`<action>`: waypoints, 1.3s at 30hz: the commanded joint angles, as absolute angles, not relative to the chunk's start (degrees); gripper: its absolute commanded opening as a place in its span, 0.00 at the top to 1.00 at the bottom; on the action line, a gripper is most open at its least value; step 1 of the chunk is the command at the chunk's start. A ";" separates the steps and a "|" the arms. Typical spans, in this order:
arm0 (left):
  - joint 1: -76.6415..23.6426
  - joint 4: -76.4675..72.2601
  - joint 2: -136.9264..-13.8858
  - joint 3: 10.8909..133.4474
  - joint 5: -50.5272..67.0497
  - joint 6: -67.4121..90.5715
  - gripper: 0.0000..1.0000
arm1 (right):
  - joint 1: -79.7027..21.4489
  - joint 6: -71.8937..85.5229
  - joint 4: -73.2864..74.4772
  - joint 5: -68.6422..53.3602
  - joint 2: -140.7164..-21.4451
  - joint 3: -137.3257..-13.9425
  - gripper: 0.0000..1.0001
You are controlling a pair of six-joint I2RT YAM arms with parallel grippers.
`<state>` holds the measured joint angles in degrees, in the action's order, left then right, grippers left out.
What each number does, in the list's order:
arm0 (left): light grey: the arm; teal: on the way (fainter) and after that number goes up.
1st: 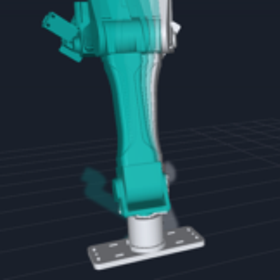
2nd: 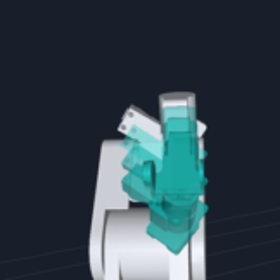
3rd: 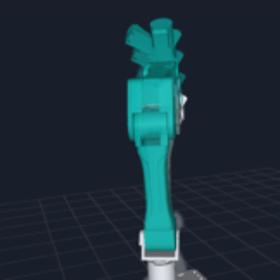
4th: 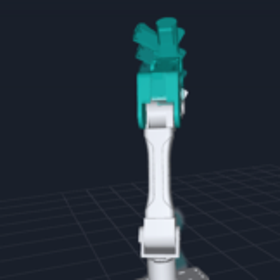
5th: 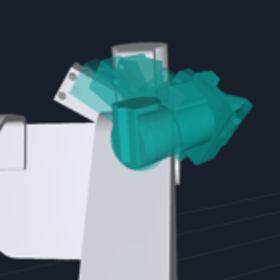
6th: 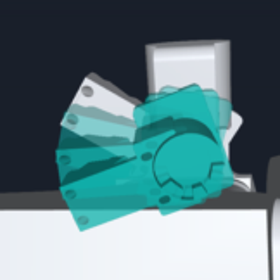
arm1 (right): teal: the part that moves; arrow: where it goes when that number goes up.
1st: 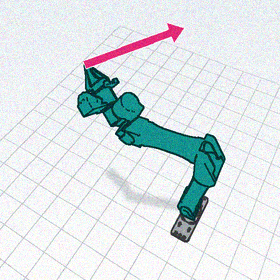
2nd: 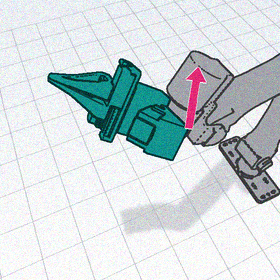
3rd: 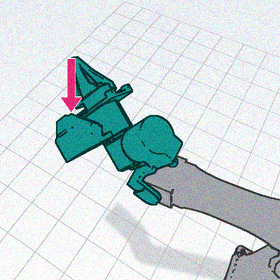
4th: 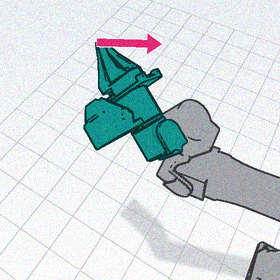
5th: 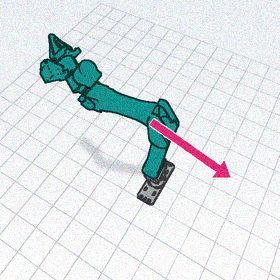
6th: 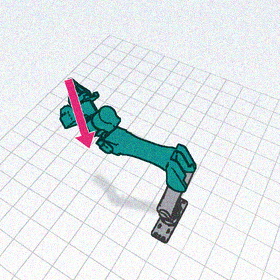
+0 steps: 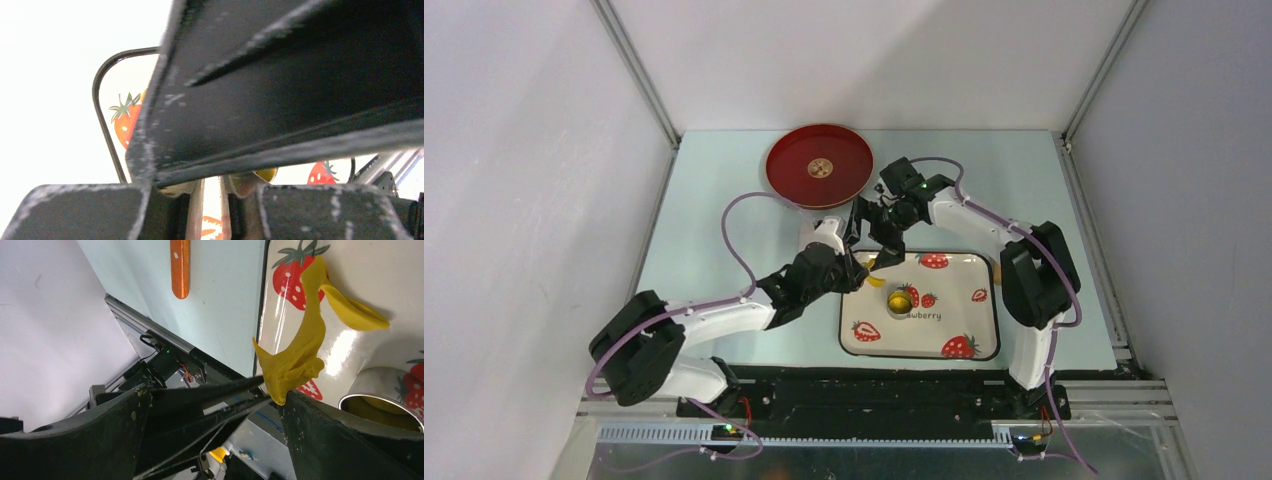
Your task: Roll out the dumpling wrappers from the dough
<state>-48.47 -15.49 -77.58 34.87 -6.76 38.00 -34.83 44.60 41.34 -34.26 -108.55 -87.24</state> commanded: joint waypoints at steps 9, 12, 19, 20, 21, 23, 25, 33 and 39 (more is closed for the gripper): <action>-48.56 -14.78 -80.14 35.65 -11.48 41.53 0.80 | -34.30 44.79 42.36 -37.69 -103.36 -86.10 0.01; -48.43 -14.77 -80.20 35.56 -11.20 41.85 0.79 | -34.23 44.62 42.64 -37.66 -102.91 -85.65 0.01; -48.60 -14.44 -74.75 34.26 -9.11 39.03 0.70 | -33.69 44.18 42.42 -37.14 -103.53 -84.90 0.01; -48.69 -14.29 -72.85 34.01 -9.13 38.76 0.69 | -33.67 44.27 42.30 -37.20 -103.80 -84.90 0.01; -49.00 -13.97 -71.80 33.53 -9.47 38.26 0.68 | -33.69 44.37 42.04 -37.32 -103.93 -84.95 0.01; -49.74 -13.07 -68.94 33.18 -10.60 37.38 0.66 | -33.91 44.50 41.74 -37.61 -104.31 -85.17 0.01; -50.15 -12.36 -66.86 33.55 -11.42 36.73 0.66 | -34.22 44.78 41.44 -37.95 -104.58 -85.31 0.01; -50.50 -11.84 -72.78 37.95 -11.92 36.86 0.65 | -35.76 45.69 40.98 -38.48 -104.19 -85.14 0.00; -50.45 -11.95 -76.23 39.35 -12.43 38.72 0.65 | -36.27 45.71 41.17 -38.57 -103.78 -84.67 0.01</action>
